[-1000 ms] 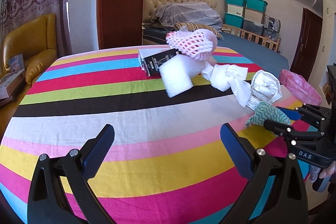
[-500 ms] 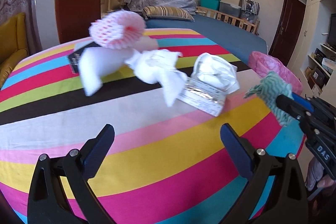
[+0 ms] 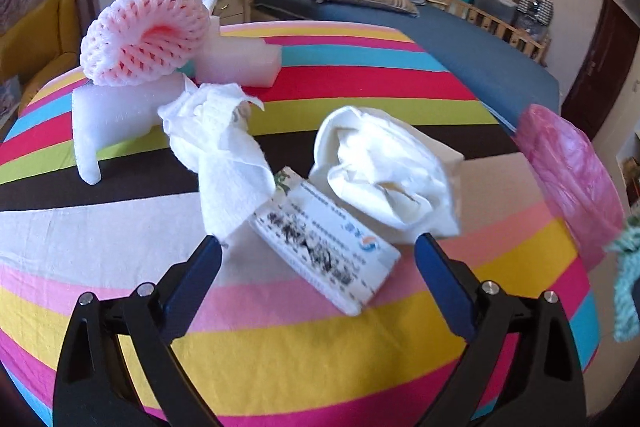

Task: Collect trash
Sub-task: 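Grasp the white medicine box with the left tool while the right tool holds the cloth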

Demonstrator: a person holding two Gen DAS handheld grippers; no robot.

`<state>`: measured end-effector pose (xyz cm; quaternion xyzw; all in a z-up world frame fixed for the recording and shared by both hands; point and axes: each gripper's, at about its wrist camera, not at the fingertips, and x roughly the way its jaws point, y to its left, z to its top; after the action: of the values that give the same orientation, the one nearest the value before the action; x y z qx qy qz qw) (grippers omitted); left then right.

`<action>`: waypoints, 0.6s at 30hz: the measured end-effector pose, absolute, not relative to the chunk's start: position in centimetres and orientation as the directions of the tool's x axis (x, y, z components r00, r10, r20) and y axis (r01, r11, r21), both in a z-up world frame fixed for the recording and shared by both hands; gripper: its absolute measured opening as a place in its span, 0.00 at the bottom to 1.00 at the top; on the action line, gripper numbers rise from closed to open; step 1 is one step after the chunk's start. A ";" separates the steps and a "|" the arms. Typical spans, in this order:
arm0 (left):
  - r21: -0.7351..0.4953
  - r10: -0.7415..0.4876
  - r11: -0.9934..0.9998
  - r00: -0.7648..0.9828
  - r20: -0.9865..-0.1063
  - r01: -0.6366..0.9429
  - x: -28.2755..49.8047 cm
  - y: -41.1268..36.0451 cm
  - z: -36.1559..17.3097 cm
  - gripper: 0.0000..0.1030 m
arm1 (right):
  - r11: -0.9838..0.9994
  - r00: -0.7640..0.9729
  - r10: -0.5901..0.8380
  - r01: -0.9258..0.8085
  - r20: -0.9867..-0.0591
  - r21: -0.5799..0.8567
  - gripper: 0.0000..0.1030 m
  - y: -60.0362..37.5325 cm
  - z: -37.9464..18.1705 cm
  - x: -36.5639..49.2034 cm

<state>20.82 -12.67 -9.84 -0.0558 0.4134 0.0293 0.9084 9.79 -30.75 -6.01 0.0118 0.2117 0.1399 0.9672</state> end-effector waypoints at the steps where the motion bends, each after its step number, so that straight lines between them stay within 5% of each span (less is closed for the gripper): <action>1: -0.070 0.020 0.991 0.648 -0.761 -0.113 21.2 -12.5 -10.0 0.90 | 0.961 0.872 0.274 -0.260 -0.405 0.088 0.19 -31.0 -6.1 9.8; 10: -0.046 0.069 0.985 0.622 -0.780 -0.166 17.6 -6.8 -10.0 0.88 | 0.963 0.871 0.269 -0.242 -0.412 0.117 0.19 -31.8 -6.8 10.3; 18: -0.090 -0.044 0.995 0.656 -0.754 -0.038 18.1 -6.7 -9.2 0.80 | 0.953 0.856 0.300 -0.289 -0.421 0.091 0.19 -29.0 -6.7 10.2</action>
<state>18.09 -6.73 -9.20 -0.0490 0.4147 -0.0016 0.9086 10.21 -29.01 -6.68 0.0124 0.2203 0.1531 0.9633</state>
